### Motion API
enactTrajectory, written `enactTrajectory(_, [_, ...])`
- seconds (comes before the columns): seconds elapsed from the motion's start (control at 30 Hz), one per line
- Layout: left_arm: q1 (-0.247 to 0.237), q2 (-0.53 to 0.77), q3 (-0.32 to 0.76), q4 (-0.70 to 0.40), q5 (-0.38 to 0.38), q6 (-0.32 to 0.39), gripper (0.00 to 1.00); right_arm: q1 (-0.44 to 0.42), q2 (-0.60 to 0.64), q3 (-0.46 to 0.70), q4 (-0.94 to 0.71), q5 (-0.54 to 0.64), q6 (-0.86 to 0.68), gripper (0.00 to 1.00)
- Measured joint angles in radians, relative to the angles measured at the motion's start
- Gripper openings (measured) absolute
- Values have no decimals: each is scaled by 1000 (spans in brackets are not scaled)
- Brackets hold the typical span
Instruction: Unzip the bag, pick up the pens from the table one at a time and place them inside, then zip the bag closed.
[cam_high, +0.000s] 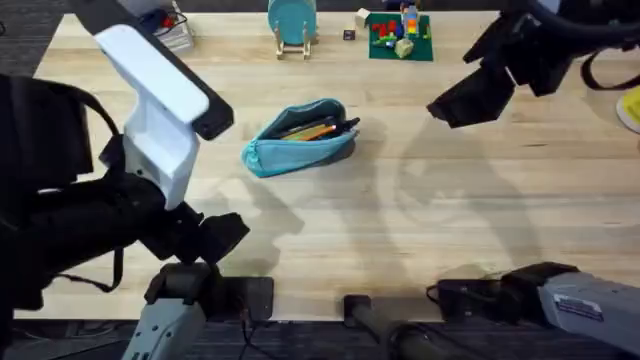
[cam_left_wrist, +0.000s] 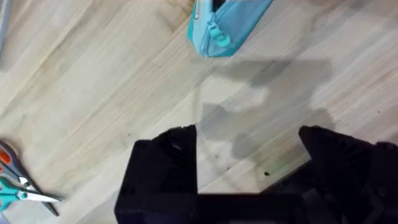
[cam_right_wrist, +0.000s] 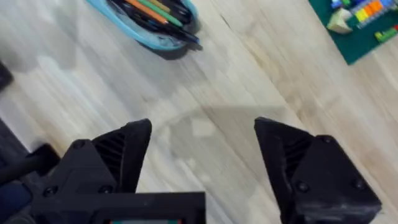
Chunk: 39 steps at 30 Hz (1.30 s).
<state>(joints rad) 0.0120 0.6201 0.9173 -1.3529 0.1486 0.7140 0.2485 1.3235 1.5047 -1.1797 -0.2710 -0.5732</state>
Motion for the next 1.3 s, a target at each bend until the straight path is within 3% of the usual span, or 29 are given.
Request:
enactTrajectory(0.27, [56,0,0,-8,20,-15,993,0,0,0,2,-112,0,996])
enactTrajectory(0.73, [236,13,-41,50,36,-10,991,0,0,0,31,-150,0,996])
enactTrajectory(1.03, [248,118,-121,189,33,-10,992,0,0,0,31,-155,0,996])
enactTrajectory(1.3, [251,143,-121,240,-92,-8,993,0,0,0,27,-156,1,996])
